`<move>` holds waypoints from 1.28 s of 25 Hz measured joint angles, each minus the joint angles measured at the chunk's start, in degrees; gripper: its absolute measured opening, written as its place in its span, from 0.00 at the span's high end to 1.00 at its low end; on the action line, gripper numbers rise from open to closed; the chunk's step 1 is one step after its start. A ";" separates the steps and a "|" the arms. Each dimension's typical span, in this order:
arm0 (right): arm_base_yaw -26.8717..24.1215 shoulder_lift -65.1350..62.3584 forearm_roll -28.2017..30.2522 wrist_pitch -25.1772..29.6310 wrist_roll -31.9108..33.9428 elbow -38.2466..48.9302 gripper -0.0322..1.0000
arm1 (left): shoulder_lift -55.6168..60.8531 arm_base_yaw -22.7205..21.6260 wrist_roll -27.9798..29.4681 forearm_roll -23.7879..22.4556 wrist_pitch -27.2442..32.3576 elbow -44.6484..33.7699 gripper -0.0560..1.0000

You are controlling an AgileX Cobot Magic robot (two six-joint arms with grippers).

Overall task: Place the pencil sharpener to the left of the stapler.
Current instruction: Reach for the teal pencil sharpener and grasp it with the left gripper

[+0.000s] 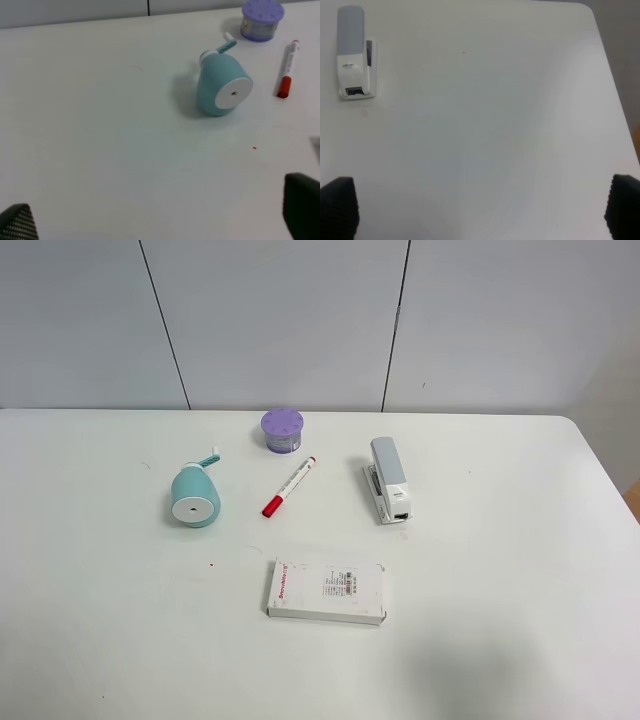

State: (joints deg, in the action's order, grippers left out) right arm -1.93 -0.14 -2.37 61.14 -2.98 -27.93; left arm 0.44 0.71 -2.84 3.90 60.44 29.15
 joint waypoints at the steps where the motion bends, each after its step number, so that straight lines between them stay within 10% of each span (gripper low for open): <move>1: 0.00 0.00 0.00 0.00 0.00 0.00 0.01 | 0.00 0.00 0.00 0.00 0.00 0.00 0.00; 22: 0.00 0.00 0.00 0.00 0.00 0.00 0.01 | -1.36 0.00 6.51 2.77 -0.58 0.85 0.00; 32: 0.00 0.00 0.00 0.00 0.00 0.00 0.01 | -33.19 0.00 10.34 3.02 3.05 21.27 0.00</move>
State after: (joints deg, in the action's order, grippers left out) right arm -1.93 -0.14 -2.37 61.14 -2.98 -27.93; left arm -32.75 0.71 7.50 6.93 63.49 50.42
